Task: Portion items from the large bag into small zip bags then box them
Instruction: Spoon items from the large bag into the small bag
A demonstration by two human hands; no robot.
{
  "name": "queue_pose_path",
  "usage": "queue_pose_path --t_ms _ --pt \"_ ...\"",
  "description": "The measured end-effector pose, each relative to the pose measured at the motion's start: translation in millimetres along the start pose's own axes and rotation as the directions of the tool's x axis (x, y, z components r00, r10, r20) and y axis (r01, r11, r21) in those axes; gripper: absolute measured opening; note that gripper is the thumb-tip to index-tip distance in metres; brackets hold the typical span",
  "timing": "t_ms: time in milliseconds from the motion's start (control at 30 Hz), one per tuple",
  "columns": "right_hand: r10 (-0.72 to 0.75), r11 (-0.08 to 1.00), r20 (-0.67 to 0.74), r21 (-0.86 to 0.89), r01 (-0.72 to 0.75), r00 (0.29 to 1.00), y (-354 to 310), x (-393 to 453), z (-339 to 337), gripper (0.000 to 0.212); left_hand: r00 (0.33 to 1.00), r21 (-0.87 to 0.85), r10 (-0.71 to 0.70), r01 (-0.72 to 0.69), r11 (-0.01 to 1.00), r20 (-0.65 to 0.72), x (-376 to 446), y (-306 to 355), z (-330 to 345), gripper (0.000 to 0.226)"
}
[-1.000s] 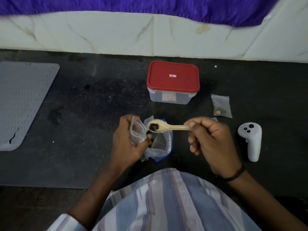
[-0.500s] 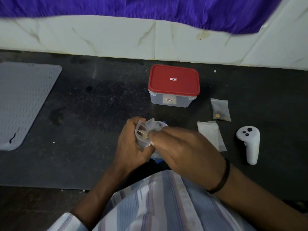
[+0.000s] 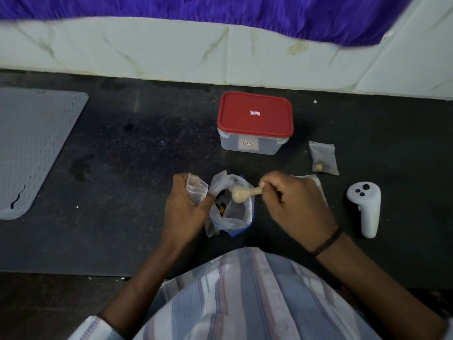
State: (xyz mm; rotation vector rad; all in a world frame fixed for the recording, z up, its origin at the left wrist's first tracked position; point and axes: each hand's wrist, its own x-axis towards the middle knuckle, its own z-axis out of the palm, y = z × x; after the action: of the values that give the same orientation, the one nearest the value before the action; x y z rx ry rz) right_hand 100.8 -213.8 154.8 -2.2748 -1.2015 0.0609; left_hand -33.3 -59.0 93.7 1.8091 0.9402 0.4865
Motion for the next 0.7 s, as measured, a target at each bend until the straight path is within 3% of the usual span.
queue_pose_path --t_ms 67,167,333,700 --pt "0.065 0.998 0.144 -0.032 -0.061 0.987 8 -2 20 0.020 0.997 -0.023 -0.058 0.059 0.998 0.045 -2 3 5 0.033" --pt "0.085 0.996 0.241 -0.034 -0.079 0.967 11 -2 41 0.015 0.995 -0.028 -0.081 0.082 0.996 0.050 -5 7 9 0.039" --pt "0.009 1.000 0.211 -0.021 -0.005 0.978 2 5 46 0.013 0.976 0.092 -0.185 0.176 0.980 0.111 -1 6 9 0.050" --pt "0.023 0.995 0.366 -0.095 0.013 0.930 -1 19 51 0.017 0.952 -0.219 -0.294 0.305 0.927 0.082 3 3 7 0.024"
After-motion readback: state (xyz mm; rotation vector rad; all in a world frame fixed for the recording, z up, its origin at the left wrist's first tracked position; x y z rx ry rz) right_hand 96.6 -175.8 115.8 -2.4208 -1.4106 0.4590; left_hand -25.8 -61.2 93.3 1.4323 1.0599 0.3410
